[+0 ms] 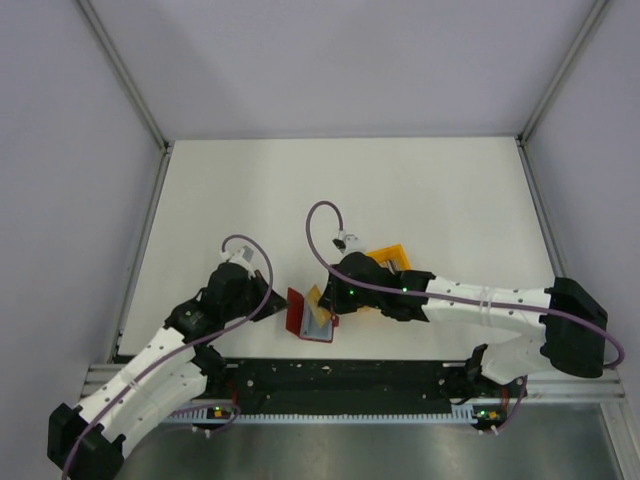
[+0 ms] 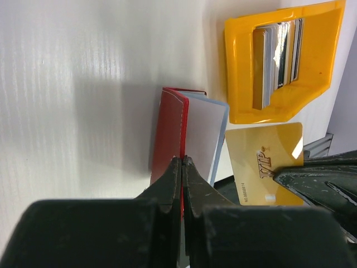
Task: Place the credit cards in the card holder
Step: Insert the credit card into the card holder.
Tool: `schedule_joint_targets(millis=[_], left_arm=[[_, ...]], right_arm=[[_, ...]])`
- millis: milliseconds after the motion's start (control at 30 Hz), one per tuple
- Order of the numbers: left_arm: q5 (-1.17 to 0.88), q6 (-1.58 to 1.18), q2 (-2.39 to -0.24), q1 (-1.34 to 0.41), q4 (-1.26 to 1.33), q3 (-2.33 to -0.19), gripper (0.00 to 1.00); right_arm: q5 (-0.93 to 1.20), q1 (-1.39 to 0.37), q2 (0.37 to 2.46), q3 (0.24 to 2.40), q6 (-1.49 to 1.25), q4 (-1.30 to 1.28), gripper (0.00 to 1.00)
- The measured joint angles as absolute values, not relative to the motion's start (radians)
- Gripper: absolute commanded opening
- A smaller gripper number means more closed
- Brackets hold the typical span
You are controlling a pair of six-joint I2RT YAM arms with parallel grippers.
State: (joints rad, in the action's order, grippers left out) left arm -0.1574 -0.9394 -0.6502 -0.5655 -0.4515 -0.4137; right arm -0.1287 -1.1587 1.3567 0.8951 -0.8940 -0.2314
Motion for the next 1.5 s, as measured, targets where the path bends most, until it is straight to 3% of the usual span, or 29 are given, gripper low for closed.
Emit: schedule_joint_targets(millis=[400, 700, 1500], left_arm=[[-0.159, -0.946, -0.653, -0.566, -0.449, -0.402, 0.00], [-0.088, -1.018, -0.740, -0.565, -0.448, -0.247, 0.00], [-0.085, -1.033, -0.744, -0.564, -0.394, -0.234, 0.00]], right_arm=[[-0.139, -1.159, 1.380, 0.895, -0.900, -0.258, 0.00], [-0.196, -1.158, 1.337, 0.857, -0.906, -0.306, 0.00], [-0.221, -1.149, 1.430, 0.784, -0.946, -0.299, 0.00]])
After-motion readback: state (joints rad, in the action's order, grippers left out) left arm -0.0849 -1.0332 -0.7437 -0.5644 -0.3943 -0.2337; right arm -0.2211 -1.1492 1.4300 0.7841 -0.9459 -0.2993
